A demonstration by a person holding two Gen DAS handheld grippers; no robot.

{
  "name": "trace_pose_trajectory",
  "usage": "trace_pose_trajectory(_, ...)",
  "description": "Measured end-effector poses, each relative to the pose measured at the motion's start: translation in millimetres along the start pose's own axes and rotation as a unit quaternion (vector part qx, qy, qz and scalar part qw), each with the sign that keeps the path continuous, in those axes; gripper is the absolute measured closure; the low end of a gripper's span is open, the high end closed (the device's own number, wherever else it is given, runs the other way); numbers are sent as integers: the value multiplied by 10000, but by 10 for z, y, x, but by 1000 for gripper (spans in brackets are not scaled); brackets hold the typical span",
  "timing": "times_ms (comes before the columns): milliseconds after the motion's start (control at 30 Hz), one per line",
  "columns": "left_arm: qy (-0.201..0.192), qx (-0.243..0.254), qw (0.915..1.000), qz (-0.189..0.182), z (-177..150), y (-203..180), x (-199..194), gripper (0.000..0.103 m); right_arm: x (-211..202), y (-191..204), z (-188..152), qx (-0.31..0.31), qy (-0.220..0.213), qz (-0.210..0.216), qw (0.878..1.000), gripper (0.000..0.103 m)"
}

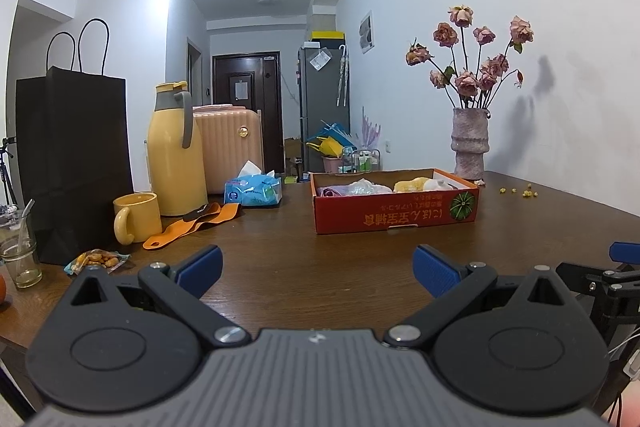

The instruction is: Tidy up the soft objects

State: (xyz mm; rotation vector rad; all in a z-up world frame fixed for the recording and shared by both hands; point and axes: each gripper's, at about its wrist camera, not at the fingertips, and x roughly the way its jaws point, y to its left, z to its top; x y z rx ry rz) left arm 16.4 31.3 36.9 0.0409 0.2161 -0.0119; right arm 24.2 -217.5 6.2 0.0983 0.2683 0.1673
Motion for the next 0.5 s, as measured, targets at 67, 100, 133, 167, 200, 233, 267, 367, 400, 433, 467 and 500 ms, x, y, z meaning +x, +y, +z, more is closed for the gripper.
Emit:
trace_pose_trajectory(67, -18, -9, 10000, 4, -3, 3, -2, 0, 2, -8, -2, 21, -4, -17, 10000, 0)
trace_pose_trajectory(100, -25, -6, 10000, -6, -5, 2, -3, 0, 1, -12, -6, 20, -3, -19, 10000, 0)
trace_pose_trajectory(133, -26, -7, 10000, -9, -6, -8, -3, 0, 0, -15, -7, 12, -6, -12, 10000, 0)
trace_pose_trajectory(167, -41, -14, 10000, -7, -9, -7, -7, 0, 3, -13, -8, 1, -5, -13, 10000, 0)
trace_pose_trajectory(200, -60, -14, 10000, -7, -10, -10, -10, 0, 6, -12, -8, -5, -7, -16, 10000, 0)
trace_pose_trajectory(233, -80, -9, 10000, -8, -10, -13, -17, 0, 7, -10, -11, -18, -10, -10, 10000, 0)
trace_pose_trajectory(267, -101, 0, 9999, -12, -12, -15, -23, 0, 6, -9, -14, -30, -10, -6, 10000, 0)
trace_pose_trajectory(367, -109, 4, 9999, -25, -14, -25, -26, 0, 3, -4, -22, -51, -18, -7, 10000, 0)
trace_pose_trajectory(400, -104, -9, 9999, -23, -17, -22, -25, 0, 2, -3, -21, -45, -23, -8, 10000, 0)
trace_pose_trajectory(433, -101, -29, 9999, -17, -15, -20, -23, 0, 1, -3, -23, -44, -29, -9, 10000, 0)
trace_pose_trajectory(467, -104, -51, 9999, -29, -16, -14, -22, 0, 1, -2, -24, -47, -31, -14, 10000, 0)
trace_pose_trajectory(500, -110, -48, 9999, -70, -19, -9, -25, 0, 0, 1, -26, -49, -32, -21, 10000, 0)
